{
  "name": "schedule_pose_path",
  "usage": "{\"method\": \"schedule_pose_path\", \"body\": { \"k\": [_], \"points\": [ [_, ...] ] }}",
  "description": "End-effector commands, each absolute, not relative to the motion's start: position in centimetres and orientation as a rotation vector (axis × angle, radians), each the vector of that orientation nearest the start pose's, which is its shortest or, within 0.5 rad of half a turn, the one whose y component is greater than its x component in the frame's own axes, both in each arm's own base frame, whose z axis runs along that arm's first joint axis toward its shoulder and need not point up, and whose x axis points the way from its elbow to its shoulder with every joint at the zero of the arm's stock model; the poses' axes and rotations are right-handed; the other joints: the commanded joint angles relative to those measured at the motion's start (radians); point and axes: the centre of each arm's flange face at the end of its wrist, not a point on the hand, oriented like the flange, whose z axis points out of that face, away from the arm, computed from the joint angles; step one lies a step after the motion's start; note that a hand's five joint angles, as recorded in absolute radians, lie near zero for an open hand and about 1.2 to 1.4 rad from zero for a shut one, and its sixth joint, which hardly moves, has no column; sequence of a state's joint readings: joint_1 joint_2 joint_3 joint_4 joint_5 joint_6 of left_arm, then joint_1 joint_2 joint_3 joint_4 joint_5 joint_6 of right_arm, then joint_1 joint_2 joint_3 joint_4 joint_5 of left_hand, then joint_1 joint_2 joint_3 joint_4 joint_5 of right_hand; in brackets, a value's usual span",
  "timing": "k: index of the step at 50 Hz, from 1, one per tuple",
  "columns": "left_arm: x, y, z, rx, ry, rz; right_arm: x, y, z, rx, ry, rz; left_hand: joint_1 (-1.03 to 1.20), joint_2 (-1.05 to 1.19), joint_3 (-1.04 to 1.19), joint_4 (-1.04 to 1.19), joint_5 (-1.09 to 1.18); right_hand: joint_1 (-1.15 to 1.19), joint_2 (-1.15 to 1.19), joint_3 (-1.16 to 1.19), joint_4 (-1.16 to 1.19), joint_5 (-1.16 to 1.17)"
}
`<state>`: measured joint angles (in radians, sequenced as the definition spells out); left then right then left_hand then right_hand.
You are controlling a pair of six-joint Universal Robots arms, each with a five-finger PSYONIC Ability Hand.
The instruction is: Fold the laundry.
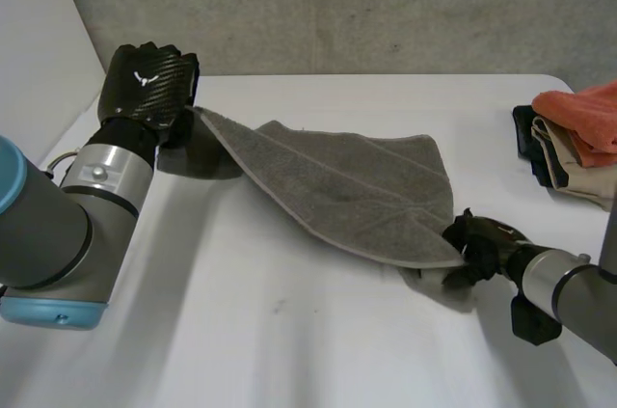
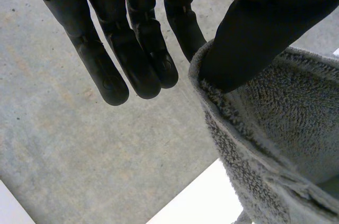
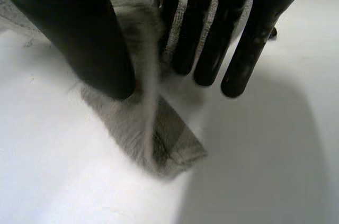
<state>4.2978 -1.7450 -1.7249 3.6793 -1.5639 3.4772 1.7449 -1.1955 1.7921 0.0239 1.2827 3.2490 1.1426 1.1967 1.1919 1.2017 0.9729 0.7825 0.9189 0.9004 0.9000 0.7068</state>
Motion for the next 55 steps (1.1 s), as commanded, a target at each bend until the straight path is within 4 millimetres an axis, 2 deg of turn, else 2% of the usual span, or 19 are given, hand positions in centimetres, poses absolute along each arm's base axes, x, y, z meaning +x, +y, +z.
{"method": "schedule_pose_path", "body": {
  "k": [1,6,7,11,15,18,21,23,27,32,37,41,42,43,45,46,50,53,55],
  "points": [
    [-25.6,-26.4,26.9,0.736,1.87,-2.485,20.3,-27.0,16.4,-0.277,2.415,-1.419,0.254,0.2,0.204,0.195,0.249,0.614,0.477,0.496,0.496,0.515],
    [-23.7,-25.8,28.8,0.691,1.87,-2.451,20.0,-27.1,22.6,-0.545,2.28,-1.777,0.254,0.2,0.204,0.195,0.249,0.614,0.477,0.496,0.496,0.515],
    [-23.3,-25.7,29.1,0.683,1.873,-2.441,19.5,-27.1,24.4,-0.671,2.268,-1.891,0.254,0.2,0.204,0.195,0.249,0.614,0.477,0.496,0.496,0.515],
    [-21.4,-24.4,30.9,0.66,1.904,-2.388,18.2,-26.7,28.5,-0.992,2.239,-2.166,0.254,0.2,0.204,0.195,0.249,0.614,0.477,0.496,0.496,0.515],
    [-21.1,-23.6,31.8,0.717,1.938,-2.37,17.7,-25.8,31.8,-1.195,2.215,-2.348,0.254,0.2,0.204,0.195,0.249,0.614,0.477,0.496,0.496,0.515],
    [-21.1,-23.4,31.8,0.763,1.97,-2.355,17.5,-25.8,32.5,-1.218,2.259,-2.371,0.254,0.2,0.204,0.195,0.249,0.614,0.477,0.496,0.496,0.515],
    [-21.4,-23.5,31.4,0.821,2.021,-2.328,18.9,-25.6,32.6,-1.292,2.241,-2.332,0.254,0.2,0.204,0.195,0.249,0.614,0.477,0.496,0.496,0.515],
    [-21.7,-24.5,30.1,0.853,2.074,-2.282,21.3,-25.7,31.4,-1.401,2.204,-2.232,0.254,0.2,0.204,0.195,0.249,0.614,0.477,0.496,0.496,0.515],
    [-22.4,-27.1,27.1,0.911,2.145,-2.157,23.3,-27.4,28.4,-1.504,2.276,-2.07,0.254,0.2,0.204,0.195,0.249,0.614,0.477,0.496,0.496,0.515],
    [-23.5,-31.0,24.0,0.994,2.142,-2.037,24.3,-30.4,25.2,-1.539,2.37,-1.978,0.254,0.2,0.204,0.195,0.249,0.614,0.477,0.496,0.496,0.515],
    [-25.4,-34.9,23.8,0.99,2.015,-2.054,25.7,-34.5,24.4,-1.497,2.313,-2.116,0.254,0.2,0.204,0.195,0.249,0.614,0.477,0.496,0.496,0.515],
    [-26.7,-38.4,27.5,0.871,1.747,-2.276,27.1,-38.3,27.8,-1.305,2.045,-2.553,0.254,0.2,0.204,0.195,0.249,0.614,0.477,0.496,0.496,0.515],
    [-27.0,-38.9,28.9,0.839,1.666,-2.34,27.4,-39.4,30.1,-1.188,1.878,-2.765,0.254,0.2,0.204,0.195,0.249,0.614,0.477,0.496,0.496,0.515],
    [-27.4,-39.5,31.9,0.761,1.479,-2.471,27.6,-39.8,31.4,-1.124,1.778,-2.871,0.254,0.2,0.204,0.195,0.249,0.614,0.477,0.496,0.496,0.515],
    [-27.5,-40.0,34.0,0.678,1.325,-2.57,27.8,-40.2,33.8,-0.999,1.582,-3.053,0.254,0.2,0.204,0.195,0.249,0.614,0.477,0.496,0.496,0.515],
    [-27.7,-40.0,35.9,0.602,1.175,-2.66,27.8,-40.3,36.0,-0.883,1.399,-3.192,0.254,0.2,0.204,0.195,0.249,0.614,0.477,0.496,0.496,0.515],
    [-28.0,-38.2,40.2,0.469,0.912,-2.811,27.8,-39.6,39.1,-0.752,1.149,-3.328,0.254,0.2,0.204,0.195,0.249,0.614,0.477,0.496,0.496,0.515],
    [-27.8,-37.7,40.1,0.471,0.964,-2.798,28.0,-39.4,38.9,-0.802,1.153,-3.3,0.254,0.2,0.204,0.195,0.249,0.614,0.477,0.496,0.496,0.515],
    [-27.5,-37.7,38.3,0.51,1.083,-2.751,28.1,-39.3,37.8,-0.878,1.207,-3.246,0.254,0.2,0.204,0.195,0.249,0.614,0.477,0.496,0.496,0.515]
  ]
}}
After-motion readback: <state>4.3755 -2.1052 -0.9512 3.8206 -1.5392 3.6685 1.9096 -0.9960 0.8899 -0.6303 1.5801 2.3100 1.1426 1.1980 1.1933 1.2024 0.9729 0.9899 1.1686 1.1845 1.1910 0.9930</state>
